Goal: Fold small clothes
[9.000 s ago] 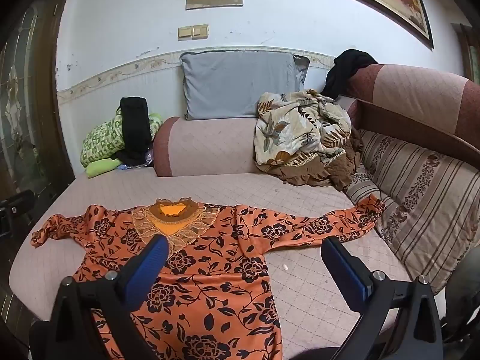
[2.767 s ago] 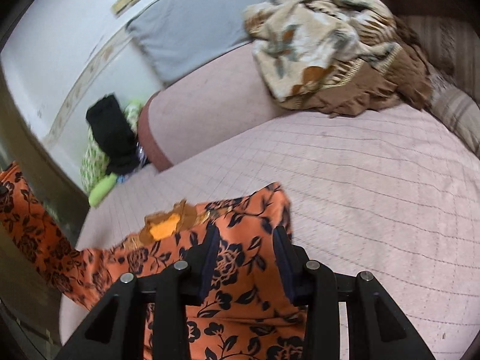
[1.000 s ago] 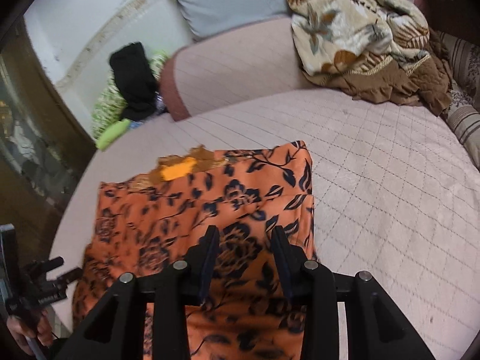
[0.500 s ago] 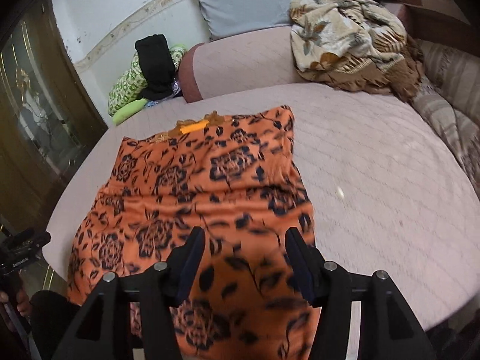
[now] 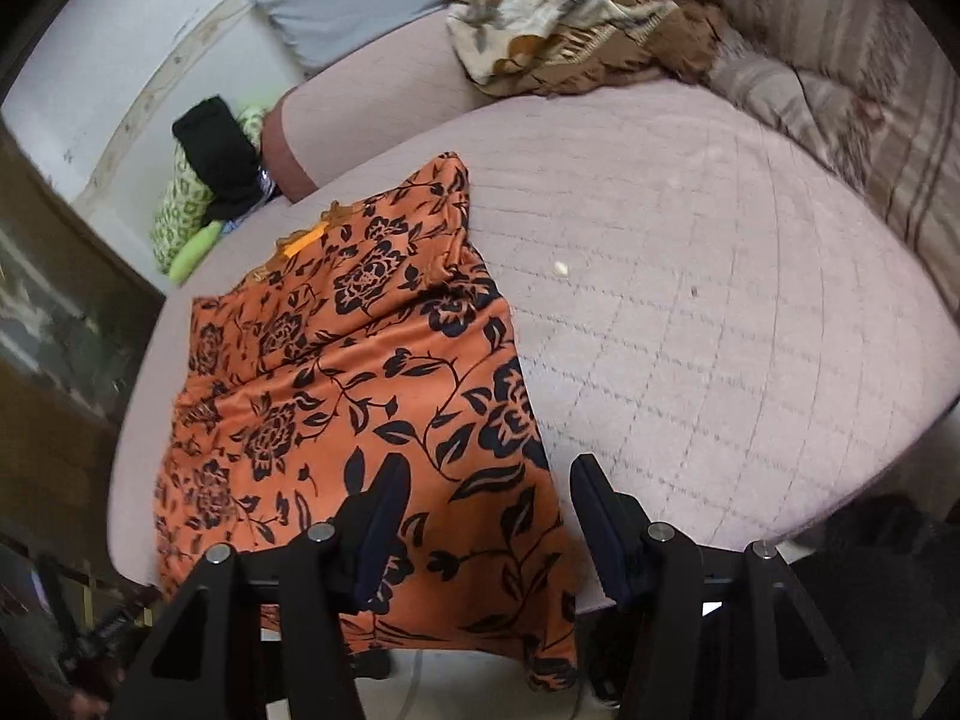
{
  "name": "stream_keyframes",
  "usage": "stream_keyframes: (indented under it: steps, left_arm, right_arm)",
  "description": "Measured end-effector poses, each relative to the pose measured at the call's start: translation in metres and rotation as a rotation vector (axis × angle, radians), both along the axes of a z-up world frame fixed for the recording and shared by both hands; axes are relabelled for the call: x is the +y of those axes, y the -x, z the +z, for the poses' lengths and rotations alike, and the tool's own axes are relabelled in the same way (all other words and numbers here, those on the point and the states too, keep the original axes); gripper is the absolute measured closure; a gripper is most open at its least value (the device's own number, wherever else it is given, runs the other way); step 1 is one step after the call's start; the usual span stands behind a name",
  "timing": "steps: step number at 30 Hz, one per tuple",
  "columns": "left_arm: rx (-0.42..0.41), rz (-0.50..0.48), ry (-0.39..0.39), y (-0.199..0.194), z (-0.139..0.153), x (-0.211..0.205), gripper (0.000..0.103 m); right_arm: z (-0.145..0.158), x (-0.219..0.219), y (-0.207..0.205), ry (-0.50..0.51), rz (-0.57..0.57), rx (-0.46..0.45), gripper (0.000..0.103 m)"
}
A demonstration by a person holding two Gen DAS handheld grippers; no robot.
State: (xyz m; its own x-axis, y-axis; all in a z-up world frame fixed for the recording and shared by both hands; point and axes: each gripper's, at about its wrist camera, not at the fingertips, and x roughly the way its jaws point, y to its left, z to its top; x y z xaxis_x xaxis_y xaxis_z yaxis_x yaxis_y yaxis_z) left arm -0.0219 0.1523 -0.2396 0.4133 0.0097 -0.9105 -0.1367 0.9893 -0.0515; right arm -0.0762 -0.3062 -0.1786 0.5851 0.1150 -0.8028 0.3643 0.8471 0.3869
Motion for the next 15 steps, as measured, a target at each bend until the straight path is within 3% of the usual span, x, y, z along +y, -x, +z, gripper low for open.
stream_keyframes:
  steps: [3,6,13,15]
  left_arm:
    - [0.000,0.041,0.042,-0.010,-0.003,0.018,0.051]
    - [0.032,0.018,0.063,-0.026,-0.009,0.030,0.037]
    - [0.082,-0.013,0.058,-0.047,-0.033,0.035,0.036]
    - [0.069,-0.027,0.073,-0.051,-0.036,0.034,0.036]
  right_arm:
    - [-0.016,-0.003,0.003,-0.023,-0.001,0.049,0.043]
    - [-0.032,-0.005,0.012,-0.060,0.019,0.099,0.043]
    - [-0.077,-0.005,0.036,-0.158,0.025,0.247,0.043]
    - [-0.087,0.002,0.031,-0.135,0.025,0.262,0.043]
